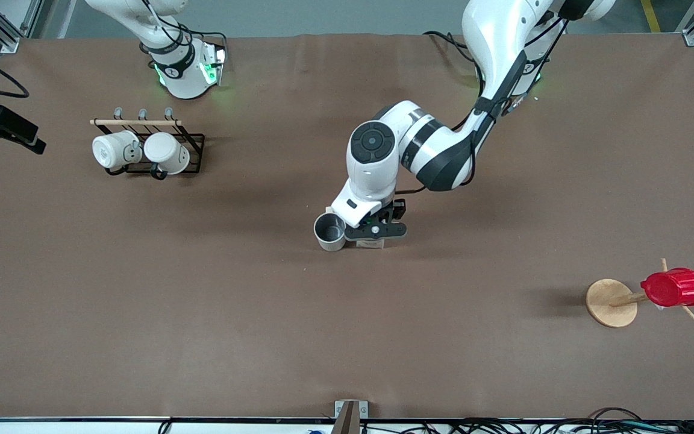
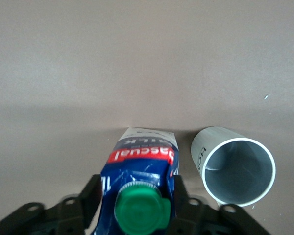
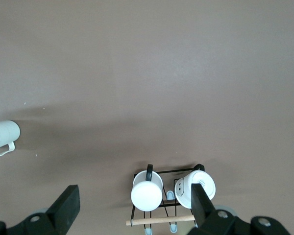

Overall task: Place cup and milk on table
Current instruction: 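Lower the milk carton beside the mug and open the left gripper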

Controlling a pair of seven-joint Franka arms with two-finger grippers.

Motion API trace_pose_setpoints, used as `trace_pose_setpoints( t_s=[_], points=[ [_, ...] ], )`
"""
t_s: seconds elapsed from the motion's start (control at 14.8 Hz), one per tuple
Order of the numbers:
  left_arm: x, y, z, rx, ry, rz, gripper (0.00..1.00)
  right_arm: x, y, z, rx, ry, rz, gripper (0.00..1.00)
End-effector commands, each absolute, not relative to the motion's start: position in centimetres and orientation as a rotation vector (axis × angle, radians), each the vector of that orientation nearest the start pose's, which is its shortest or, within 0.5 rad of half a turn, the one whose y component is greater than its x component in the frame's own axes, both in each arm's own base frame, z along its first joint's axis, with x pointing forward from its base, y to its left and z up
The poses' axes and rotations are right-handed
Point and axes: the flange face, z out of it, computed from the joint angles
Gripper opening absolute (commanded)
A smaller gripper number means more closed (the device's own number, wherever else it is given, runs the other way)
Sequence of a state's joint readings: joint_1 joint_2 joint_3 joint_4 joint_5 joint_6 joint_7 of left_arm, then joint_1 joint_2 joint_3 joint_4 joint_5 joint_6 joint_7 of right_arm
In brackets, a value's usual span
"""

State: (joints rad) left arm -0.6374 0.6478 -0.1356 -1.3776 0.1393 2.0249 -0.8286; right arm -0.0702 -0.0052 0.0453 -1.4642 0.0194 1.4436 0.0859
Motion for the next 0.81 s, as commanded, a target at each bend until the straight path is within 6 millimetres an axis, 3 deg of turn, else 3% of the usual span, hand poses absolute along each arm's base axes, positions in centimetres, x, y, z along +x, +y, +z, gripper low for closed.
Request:
trace_pose_setpoints(
  t_s=[0.0, 0.07, 0.2, 0.34, 0.61, 0.74],
  points=[
    [54.4, -48.1, 37.4, -3.114, -0.065, -0.131, 1.0, 53.9, -1.0, 67.0, -3.116, 0.107, 0.022, 1.0],
    [54.5, -47.7, 39.3, -3.125, -0.079, -0.161, 1.0, 53.9, -1.1, 67.0, -3.117, 0.105, 0.022, 1.0],
    [56.5, -43.4, 44.6, -3.142, -0.177, -0.21, 1.0, 54.0, -0.8, 67.0, -3.119, 0.099, 0.02, 1.0],
    [56.6, -40.0, 48.5, -3.116, -0.24, -0.176, 1.0, 54.1, -0.7, 66.8, -3.119, 0.099, 0.022, 1.0],
    [58.4, -32.6, 51.8, -3.138, -0.257, -0.135, 1.0, 54.0, -0.6, 67.0, -3.116, 0.095, 0.02, 1.0],
    [59.2, -30.5, 52.6, -3.163, -0.232, -0.127, 1.0, 54.1, -0.7, 66.8, -3.116, 0.098, 0.024, 1.0]
  ],
)
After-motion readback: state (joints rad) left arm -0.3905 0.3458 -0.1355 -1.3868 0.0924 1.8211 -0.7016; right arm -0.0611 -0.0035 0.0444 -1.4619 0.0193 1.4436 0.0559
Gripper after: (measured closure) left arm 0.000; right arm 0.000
